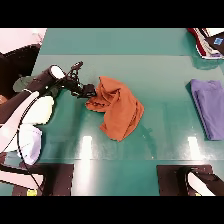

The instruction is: Fold the shirts.

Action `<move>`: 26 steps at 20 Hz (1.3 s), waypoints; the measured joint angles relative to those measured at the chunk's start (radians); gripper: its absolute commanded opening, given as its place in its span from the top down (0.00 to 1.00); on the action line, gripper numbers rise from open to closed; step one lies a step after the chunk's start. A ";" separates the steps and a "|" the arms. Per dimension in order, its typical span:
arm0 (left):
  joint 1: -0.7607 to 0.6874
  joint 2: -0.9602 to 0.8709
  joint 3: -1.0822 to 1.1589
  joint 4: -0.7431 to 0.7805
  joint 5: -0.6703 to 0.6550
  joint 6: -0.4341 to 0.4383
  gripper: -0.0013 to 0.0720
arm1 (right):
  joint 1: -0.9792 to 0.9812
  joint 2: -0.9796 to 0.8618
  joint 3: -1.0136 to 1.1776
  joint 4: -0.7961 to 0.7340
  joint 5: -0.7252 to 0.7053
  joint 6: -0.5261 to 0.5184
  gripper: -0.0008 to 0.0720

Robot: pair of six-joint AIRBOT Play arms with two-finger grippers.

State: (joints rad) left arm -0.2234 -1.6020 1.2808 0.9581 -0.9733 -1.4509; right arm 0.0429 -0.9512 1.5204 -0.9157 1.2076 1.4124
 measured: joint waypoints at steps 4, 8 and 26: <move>0.001 -0.013 -0.005 -0.034 -0.023 0.024 0.30 | 0.000 0.000 -0.001 0.000 -0.001 0.001 0.96; -0.007 -0.018 -0.006 -0.059 -0.025 0.047 0.65 | 0.000 0.000 -0.001 0.000 -0.002 0.001 0.96; 0.132 0.046 0.216 0.098 -0.090 0.064 0.95 | 0.130 -0.176 -0.678 -0.011 -0.047 0.077 0.40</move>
State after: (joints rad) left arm -0.0914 -1.5558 1.4971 1.0565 -1.0634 -1.3869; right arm 0.1726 -1.1275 0.8421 -0.9272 1.1606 1.4895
